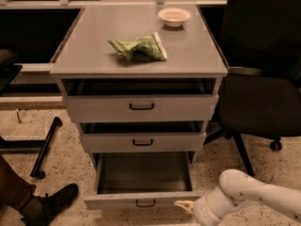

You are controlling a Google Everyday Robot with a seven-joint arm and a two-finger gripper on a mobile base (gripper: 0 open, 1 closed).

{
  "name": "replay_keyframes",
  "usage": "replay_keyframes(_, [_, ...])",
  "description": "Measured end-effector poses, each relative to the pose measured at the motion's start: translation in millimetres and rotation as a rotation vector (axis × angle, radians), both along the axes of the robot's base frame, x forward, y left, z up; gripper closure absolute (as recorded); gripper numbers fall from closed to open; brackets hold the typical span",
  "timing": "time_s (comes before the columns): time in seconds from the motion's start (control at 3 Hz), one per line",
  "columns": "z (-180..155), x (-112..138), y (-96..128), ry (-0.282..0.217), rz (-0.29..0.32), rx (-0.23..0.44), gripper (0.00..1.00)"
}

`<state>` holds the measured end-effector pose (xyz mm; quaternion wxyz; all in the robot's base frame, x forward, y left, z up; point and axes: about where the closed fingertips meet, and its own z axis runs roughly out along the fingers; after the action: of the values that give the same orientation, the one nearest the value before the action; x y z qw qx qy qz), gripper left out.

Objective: Close bottom drawer

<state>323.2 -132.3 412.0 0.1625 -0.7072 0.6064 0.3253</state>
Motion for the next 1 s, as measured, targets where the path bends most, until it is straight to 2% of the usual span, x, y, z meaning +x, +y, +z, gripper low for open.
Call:
replay_keyframes(0.33, [-67.5,50.4,32.4,-0.055,-0.035,0.032,0.00])
replay_keyframes(0.67, [-123.2,88.2,52.4,-0.071,-0.088,0.006,0.00])
replay_keyframes(1.0, [-178.7,114.8,56.3,-0.002,-0.122,-0.003,0.00])
